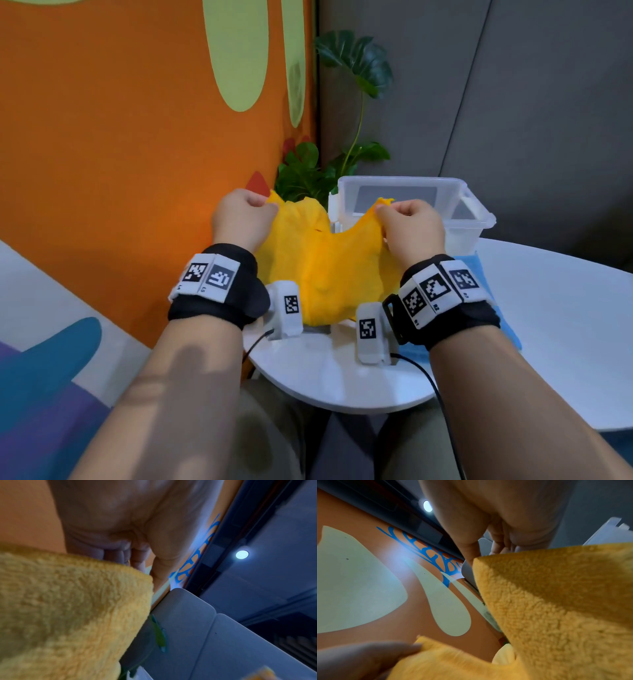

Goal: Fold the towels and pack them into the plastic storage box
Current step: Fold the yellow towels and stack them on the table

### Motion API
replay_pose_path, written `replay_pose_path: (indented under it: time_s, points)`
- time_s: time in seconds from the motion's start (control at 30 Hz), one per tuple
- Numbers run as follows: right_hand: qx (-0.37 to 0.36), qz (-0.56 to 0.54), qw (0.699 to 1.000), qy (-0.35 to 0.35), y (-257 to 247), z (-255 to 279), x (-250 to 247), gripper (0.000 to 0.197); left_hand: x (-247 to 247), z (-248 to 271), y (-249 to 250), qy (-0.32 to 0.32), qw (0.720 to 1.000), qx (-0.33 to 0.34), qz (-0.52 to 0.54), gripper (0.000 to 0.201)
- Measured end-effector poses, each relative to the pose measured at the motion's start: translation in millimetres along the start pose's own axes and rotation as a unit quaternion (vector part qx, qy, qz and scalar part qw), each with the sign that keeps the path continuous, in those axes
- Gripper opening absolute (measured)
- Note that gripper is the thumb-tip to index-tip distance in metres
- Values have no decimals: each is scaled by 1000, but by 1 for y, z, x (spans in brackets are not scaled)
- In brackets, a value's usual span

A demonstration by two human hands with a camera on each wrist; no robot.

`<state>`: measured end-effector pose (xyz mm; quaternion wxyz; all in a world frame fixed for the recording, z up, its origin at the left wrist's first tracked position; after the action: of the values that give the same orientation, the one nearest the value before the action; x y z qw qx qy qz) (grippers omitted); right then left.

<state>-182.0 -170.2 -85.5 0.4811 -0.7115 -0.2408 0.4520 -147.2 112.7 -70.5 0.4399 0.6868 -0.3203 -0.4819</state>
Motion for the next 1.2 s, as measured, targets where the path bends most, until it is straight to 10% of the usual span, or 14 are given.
replay_pose_path:
  time_s: [0.3, 1.2]
  points:
    - [-41, -73, 991, -109, -21, 22, 40, 13, 54, 40, 39, -128, 989, 54, 42, 18]
    - [-145, 10, 980, -137, -43, 29, 41, 17, 58, 44, 43, -151, 986, 38, 51, 25]
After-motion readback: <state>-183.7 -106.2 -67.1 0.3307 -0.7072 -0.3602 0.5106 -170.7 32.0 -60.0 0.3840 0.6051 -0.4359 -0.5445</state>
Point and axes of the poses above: each hand's wrist, its own z-axis away from the middle knuckle, its own x-axis out of the palm, y = z × x, the point moved 10 cm from there along -z, towards the middle knuckle, and after that the axes turned 6 degrees about z, right-handed, at the moved point
